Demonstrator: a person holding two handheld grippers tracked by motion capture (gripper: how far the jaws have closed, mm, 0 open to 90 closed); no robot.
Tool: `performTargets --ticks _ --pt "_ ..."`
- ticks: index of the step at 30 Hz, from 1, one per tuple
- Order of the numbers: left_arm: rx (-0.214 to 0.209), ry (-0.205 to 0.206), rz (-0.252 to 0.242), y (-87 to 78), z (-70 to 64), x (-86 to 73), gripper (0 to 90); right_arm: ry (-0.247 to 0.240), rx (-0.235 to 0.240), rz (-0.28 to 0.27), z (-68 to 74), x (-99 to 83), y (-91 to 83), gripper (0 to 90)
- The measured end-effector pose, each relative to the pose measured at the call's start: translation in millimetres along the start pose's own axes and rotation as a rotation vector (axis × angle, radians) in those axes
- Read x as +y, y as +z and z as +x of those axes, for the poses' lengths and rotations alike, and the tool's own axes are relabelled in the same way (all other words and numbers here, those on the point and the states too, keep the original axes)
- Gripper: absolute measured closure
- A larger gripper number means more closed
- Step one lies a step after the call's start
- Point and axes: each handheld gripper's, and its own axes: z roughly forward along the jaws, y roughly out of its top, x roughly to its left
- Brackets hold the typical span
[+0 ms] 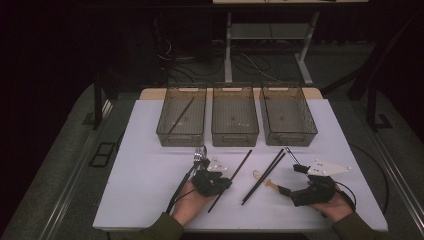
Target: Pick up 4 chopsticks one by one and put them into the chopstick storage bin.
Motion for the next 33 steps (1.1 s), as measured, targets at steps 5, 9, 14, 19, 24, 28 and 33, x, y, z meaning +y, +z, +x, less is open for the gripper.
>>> performTargets --ticks 5,9,14,19,24,28,33 --pt "0.001 0.006 0.002 -0.5 0.1 1.3 82.9 0.000 -0.001 -0.003 0.4 0.0 -0.7 3.1" --pt "0.005 0.001 0.006 -0.8 -1.7 1.6 83.3 0.001 -0.001 -0.003 0.2 0.0 -0.8 3.1" --pt "0.013 0.029 0.011 -0.7 -4.9 2.4 83.6 0.001 -0.001 -0.002 0.2 0.0 -0.7 3.1" --pt "0.021 0.033 0.018 -1.1 -7.6 2.7 83.9 0.000 -0.001 -0.004 0.2 0.0 -0.9 3.1" --pt "0.041 0.008 0.027 -4.4 -3.3 1.5 84.7 -0.001 -0.002 -0.006 -0.1 0.0 -1.3 3.1" --pt "0.051 0.023 0.039 -7.8 2.7 0.6 85.0 -0.002 -0.002 -0.007 0.2 0.1 -1.9 3.1" --pt "0.055 0.008 0.028 -5.9 2.1 -1.5 84.2 0.000 -0.002 -0.006 0.2 0.1 -1.8 3.1"
